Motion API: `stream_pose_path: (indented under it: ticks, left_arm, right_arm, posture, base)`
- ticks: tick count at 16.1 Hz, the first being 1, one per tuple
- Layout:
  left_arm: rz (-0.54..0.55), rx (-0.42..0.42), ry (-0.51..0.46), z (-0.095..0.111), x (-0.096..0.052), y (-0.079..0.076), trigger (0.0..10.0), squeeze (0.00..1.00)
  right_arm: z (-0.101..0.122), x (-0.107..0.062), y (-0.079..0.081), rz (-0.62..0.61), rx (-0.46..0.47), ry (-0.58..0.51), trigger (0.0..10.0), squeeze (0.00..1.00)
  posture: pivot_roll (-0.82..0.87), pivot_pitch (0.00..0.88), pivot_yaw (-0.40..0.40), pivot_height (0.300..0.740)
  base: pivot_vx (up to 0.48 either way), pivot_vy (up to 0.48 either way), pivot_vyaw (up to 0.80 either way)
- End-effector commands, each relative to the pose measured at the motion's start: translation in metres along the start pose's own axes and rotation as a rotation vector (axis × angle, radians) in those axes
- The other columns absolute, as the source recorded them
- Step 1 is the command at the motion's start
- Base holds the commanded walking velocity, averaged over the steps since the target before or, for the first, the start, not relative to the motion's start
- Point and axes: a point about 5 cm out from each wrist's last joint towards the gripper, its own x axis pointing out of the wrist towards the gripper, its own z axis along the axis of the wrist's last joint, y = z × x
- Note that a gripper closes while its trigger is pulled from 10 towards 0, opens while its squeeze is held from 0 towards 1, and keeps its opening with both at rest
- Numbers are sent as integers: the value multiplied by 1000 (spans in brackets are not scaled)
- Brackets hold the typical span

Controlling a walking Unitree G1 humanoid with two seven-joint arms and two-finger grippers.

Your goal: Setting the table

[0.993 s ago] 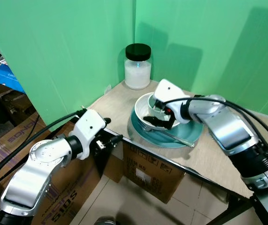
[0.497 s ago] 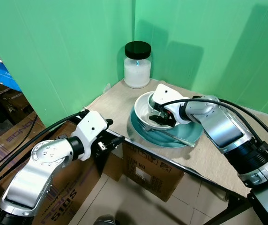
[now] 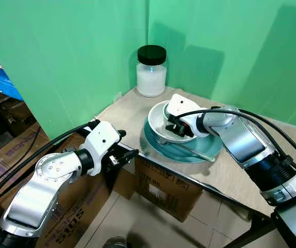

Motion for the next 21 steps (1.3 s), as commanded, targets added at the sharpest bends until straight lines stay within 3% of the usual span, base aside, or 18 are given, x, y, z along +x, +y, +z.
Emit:
stream_pose_path:
  ticks: [1, 9, 17, 19, 21]
  left_arm:
    - [2, 14, 1, 1, 1, 0, 10000, 0]
    - [4, 16, 6, 0, 1, 0, 10000, 0]
    - [4, 39, -7, 3, 9, 4, 10000, 0]
    - [1, 41, -13, 2, 12, 4, 10000, 0]
    - [-16, 43, -36, 7, 17, 4, 10000, 0]
  right_arm:
    - [6, -1, -3, 2, -35, -8, 0, 0]
    - [5, 3, -1, 9, -68, 9, 0, 0]
    - [5, -5, -5, -13, -8, -58, 0, 0]
    - [9, -15, -13, -59, -4, -88, 0, 0]
    - [14, -35, -26, -116, 5, -129, 0, 0]
  posture:
    - [178, 0, -18, 740]
    - [183, 0, -23, 740]
    - [176, 0, -1, 740]
    - [159, 0, 17, 740]
    - [136, 0, 36, 740]
  base:
    - [0, 0, 0]
    - [0, 0, 0]
    - [0, 0, 0]
    - [0, 0, 0]
    - [0, 0, 0]
